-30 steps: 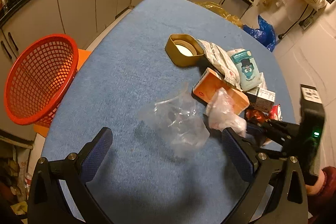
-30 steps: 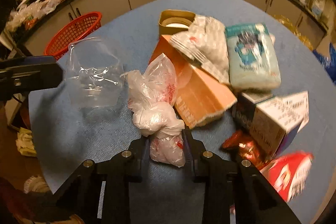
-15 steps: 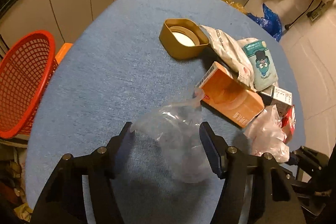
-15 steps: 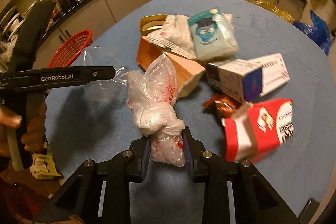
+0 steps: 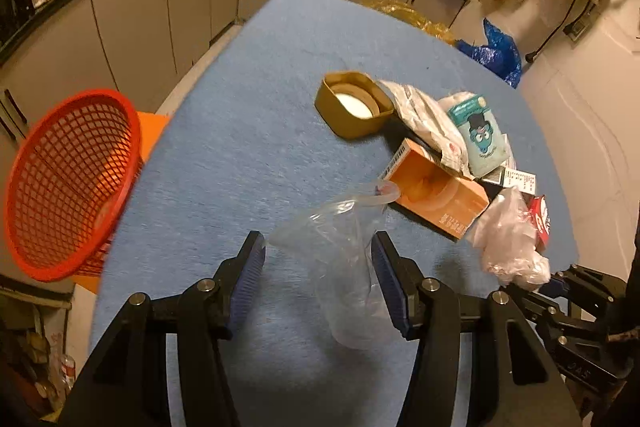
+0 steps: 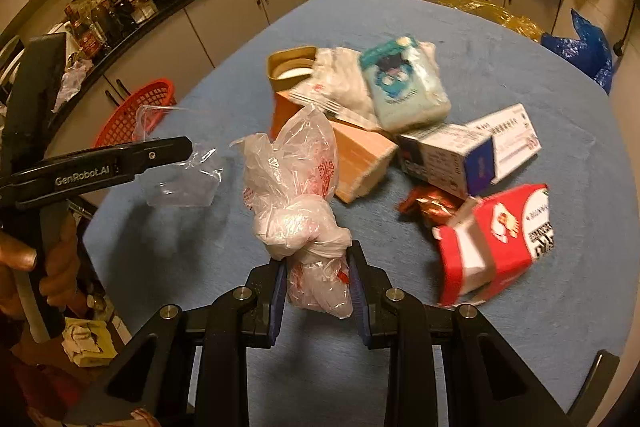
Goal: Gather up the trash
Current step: 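Carry cup and bag to the red basket and open both tools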
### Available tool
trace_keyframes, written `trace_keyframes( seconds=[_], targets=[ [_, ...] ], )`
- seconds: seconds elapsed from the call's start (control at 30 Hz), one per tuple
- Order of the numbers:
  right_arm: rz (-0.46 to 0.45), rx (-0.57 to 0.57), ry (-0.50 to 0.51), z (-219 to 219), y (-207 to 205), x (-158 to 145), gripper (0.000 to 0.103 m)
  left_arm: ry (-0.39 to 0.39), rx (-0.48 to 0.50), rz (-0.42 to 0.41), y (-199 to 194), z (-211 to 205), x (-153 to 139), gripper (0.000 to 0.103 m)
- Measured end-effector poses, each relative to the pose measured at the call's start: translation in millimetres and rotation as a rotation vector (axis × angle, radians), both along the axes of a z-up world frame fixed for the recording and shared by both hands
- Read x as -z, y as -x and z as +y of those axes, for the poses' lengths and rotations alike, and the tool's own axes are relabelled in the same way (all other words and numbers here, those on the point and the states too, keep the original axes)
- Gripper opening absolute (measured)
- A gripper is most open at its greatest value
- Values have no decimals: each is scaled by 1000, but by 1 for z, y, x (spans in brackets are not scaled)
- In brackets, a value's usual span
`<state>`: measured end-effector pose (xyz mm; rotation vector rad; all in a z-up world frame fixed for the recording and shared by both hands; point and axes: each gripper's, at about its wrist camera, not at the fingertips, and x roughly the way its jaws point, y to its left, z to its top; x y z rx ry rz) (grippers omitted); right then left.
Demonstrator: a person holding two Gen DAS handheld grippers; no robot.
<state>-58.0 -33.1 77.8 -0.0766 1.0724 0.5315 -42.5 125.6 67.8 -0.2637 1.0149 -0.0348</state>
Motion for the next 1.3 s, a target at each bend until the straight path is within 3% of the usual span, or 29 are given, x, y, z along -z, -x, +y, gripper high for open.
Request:
trace_keyframes(
  seconds=[0.3,0.6,0.97,1.3],
  targets=[
    [-7,-30,-19,40,-1,-10,30,-40,-22,-76,24,41,-32,54],
    [-1,-97,-66,102,-10,-25,30,-52,-113,-97,41,109,-45,55],
    [15,-189,-107,203,-32,-30,30,-104,-208,-59,42,205,-35,55],
    [61,-226,-111,276,-59,-18,31,-138,-213,-26,30,249,-14,55]
  ],
)
